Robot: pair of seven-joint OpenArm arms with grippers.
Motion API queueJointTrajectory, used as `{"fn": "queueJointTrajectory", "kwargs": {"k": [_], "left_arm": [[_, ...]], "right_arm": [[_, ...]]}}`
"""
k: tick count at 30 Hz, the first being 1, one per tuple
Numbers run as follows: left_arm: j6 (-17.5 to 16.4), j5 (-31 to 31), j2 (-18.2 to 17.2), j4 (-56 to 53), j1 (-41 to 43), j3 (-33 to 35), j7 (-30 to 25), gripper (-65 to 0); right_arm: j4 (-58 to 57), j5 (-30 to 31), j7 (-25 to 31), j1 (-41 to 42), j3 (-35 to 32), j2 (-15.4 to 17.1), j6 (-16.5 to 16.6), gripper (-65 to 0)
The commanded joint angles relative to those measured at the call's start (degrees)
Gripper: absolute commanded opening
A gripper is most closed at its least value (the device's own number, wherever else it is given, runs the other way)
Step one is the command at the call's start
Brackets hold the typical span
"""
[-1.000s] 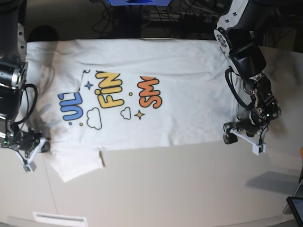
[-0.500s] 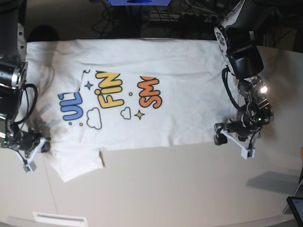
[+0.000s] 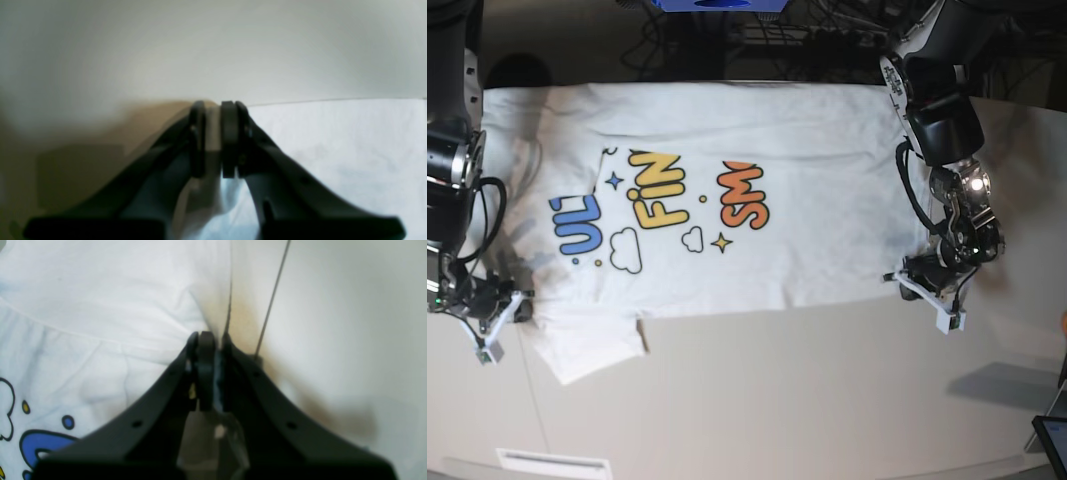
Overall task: Fold the T-shirt properly
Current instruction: 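Lower the left gripper to the shirt's side edge and pinch it, then lift both side edges and fold them over toward the shirt's middle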
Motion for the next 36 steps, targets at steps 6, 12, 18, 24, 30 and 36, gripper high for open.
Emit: {"fn": "queueJointTrajectory", "kwargs": {"k": [6, 12, 18, 24, 30, 36], "left_arm": [[-0.03, 0.15, -0.71, 0.64, -0.74, 0.3, 1.53, -65.0], [-0.03, 0.15, -0.71, 3.36, -0.66, 0.21, 1.27, -65.0], [-0.03, 0.24, -0.45, 10.57, 1.37, 0.74, 1.62, -65.0], [-0.03, 0.24, -0.45, 12.94, 3.74, 0.74, 1.62, -65.0], [-0.12, -0.02, -0.62, 18.39, 5.59, 0.74, 3.82, -65.0], [-0.21, -0.29, -0.62, 23.67, 6.99, 0.74, 4.78, -65.0]], "right_arm": [[1.19, -0.15, 0.83, 1.66, 0.02, 0.8, 0.1, -65.0], [6.82, 0.03, 2.85, -1.33, 0.46, 0.72, 0.1, -65.0], [10.51, 0.2, 2.85, -2.82, 1.17, 0.72, 0.1, -65.0], [13.76, 0.2, 2.85, -3.79, 6.79, 0.63, 0.1, -65.0], [13.76, 0.12, 2.59, -4.05, 6.79, 0.63, 0.1, -65.0], [13.76, 0.12, 2.5, -4.75, 6.88, 0.63, 0.1, -65.0]]}}
